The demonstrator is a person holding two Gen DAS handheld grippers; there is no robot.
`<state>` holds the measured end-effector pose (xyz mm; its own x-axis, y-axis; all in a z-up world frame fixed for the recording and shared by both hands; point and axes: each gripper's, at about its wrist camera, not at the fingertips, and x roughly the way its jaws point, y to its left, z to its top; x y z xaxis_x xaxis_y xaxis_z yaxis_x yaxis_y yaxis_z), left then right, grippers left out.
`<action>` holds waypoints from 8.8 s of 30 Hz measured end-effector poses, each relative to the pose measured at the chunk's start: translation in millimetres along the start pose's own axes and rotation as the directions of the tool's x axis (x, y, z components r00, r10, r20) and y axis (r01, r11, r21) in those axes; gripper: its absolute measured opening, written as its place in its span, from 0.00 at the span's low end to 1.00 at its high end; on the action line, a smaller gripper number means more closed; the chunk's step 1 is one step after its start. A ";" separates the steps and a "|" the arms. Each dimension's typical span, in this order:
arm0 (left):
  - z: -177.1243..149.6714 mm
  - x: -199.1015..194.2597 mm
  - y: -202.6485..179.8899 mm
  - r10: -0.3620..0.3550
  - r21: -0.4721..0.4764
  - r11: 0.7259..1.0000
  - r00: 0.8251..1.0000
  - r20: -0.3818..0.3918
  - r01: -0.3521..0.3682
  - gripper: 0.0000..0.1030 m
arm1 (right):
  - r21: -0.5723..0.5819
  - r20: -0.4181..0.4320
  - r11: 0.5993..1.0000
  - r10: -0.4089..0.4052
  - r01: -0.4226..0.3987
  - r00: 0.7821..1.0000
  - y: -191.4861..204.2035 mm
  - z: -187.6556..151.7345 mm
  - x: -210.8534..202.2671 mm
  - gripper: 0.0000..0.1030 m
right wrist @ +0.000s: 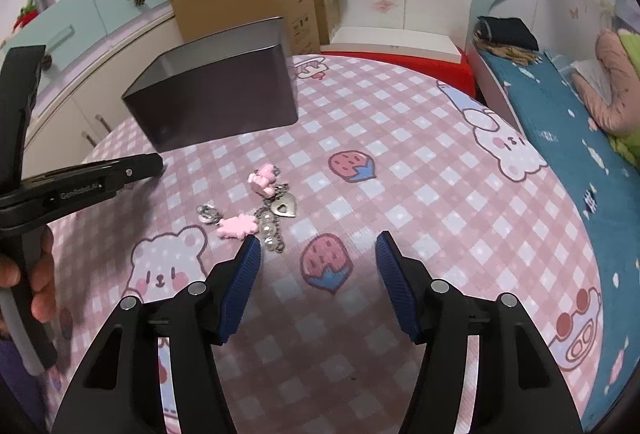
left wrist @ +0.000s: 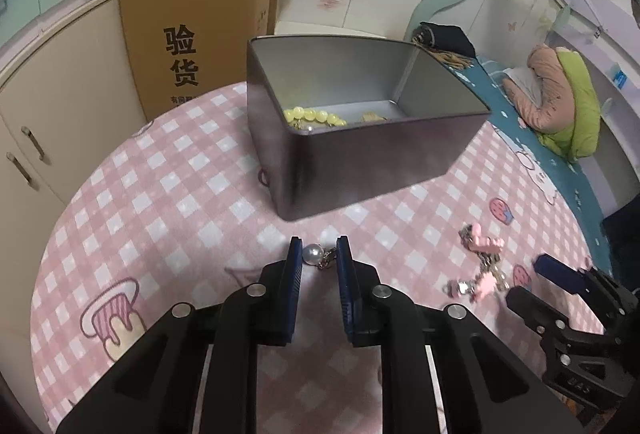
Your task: Organize jewelry
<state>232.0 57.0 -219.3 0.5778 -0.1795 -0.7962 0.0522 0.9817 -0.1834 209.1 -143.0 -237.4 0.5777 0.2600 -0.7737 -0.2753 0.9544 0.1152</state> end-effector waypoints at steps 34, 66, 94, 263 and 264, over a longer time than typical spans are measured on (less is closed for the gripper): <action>-3.8 -70.0 -18.1 -0.223 0.056 0.974 0.974 0.047 0.220 0.15 | -0.033 0.183 0.998 0.063 -0.058 0.981 6.0 36.3 -92.8 0.10; 92.8 -9.2 -2.7 -0.126 0.123 0.985 0.992 0.007 0.124 0.15 | -0.060 0.117 0.988 0.149 -0.143 0.982 55.9 157.0 3.5 0.10; 79.4 -38.2 -17.5 -0.081 0.136 0.988 0.994 0.076 0.070 0.42 | 0.013 0.063 0.991 0.129 -0.130 0.990 43.1 136.0 13.7 0.25; 82.2 -36.1 -2.9 0.001 0.078 0.997 0.989 0.145 -0.012 0.59 | 0.068 0.020 0.984 0.163 -0.164 0.986 46.1 138.8 44.4 0.18; 81.8 -35.7 -1.8 0.004 0.074 0.997 0.990 0.144 -0.015 0.59 | 0.070 0.018 0.983 0.167 -0.167 0.986 46.0 139.3 45.4 0.18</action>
<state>277.9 66.9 -143.4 0.6891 -0.1641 -0.7058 0.1039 0.9863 -0.1278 329.7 -66.9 -180.4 0.5376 0.4179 -0.7323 -0.3134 0.9054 0.2866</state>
